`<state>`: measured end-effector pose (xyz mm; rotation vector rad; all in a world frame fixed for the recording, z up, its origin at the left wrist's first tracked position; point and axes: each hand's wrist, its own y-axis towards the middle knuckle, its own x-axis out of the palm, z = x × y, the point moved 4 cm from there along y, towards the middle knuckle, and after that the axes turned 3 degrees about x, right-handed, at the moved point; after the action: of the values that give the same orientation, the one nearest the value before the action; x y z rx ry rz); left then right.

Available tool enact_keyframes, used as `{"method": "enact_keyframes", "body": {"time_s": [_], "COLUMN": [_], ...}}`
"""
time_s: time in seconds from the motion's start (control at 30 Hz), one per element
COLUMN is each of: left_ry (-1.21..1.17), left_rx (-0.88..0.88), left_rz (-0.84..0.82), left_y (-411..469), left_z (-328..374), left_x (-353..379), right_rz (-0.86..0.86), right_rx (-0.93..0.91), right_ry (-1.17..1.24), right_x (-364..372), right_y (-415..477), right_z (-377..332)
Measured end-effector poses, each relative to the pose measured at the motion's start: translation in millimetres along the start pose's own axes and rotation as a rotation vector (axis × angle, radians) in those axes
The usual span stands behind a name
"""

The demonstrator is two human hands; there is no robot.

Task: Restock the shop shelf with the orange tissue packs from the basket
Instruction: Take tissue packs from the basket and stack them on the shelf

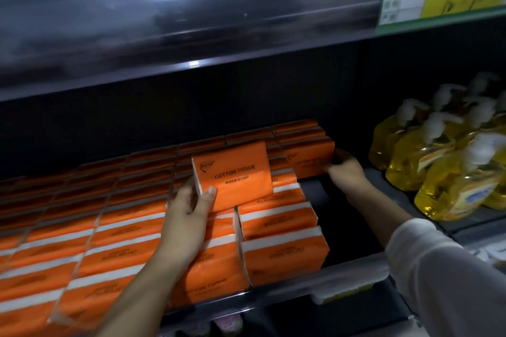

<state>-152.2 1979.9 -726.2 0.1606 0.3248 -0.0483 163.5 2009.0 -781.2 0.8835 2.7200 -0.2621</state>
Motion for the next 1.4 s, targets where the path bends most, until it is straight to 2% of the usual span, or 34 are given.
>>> {"method": "enact_keyframes", "body": {"time_s": [0.13,0.2,0.27,0.37,0.43,0.5,0.6,0.7,0.77,0.83,0.93,1.17,1.3,1.4], "left_ry": [0.034,0.008,-0.043,-0.112,-0.125,-0.113,-0.002,0.333,0.560,0.665,0.675,0.679,0.673,0.668], "left_rx": [0.005,-0.005,0.011,0.112,0.174,0.225,0.254,0.185,0.229,0.307,0.322,0.349,0.361,0.361], "left_rz": [0.002,0.000,0.005,0.014,-0.010,-0.043,-0.114,-0.197,-0.243,-0.241,-0.209,-0.204,-0.197,-0.193], "left_y": [0.5,0.0,-1.2,-2.6,-2.1,-2.2,-1.0,-1.8,-7.9,-12.9,-14.2,-14.6,-13.5,-13.9], "left_z": [1.0,3.0,9.9,35.1,50.5,61.2,64.7,43.1,27.4,21.4,21.3,19.8,19.4,19.4], "left_x": [-1.0,-1.3,-1.3,1.7,8.2,18.1,34.2,45.9,50.7,53.9,55.8,58.5,59.0,58.9], "right_rz": [0.063,0.010,-0.154,-0.454,-0.532,-0.477,-0.301,-0.096,0.008,0.050,0.075,-0.043,0.047,0.100], "right_rx": [-0.107,-0.199,-0.281,-0.360,-0.351,-0.344,-0.317,-0.263,-0.217,-0.163,-0.107,-0.046,-0.022,-0.046], "right_ry": [0.035,0.099,0.185,0.185,0.191,0.215,0.262,0.352,0.388,0.359,0.239,0.002,-0.183,-0.212], "right_x": [-12.6,-13.5,-9.5,0.0,2.7,-3.0,-23.0,-49.8,-65.2,-73.4,-73.3,-39.6,-29.5,-24.2], "right_y": [-23.3,-44.2,-71.0,-108.0,-117.2,-117.4,-108.9,-93.1,-81.2,-69.0,-53.6,-38.0,-29.5,-30.9], "right_z": [-31.1,-53.2,-74.2,-97.9,-102.7,-104.9,-101.6,-86.0,-68.0,-45.7,-15.2,6.4,6.0,-1.2]}}
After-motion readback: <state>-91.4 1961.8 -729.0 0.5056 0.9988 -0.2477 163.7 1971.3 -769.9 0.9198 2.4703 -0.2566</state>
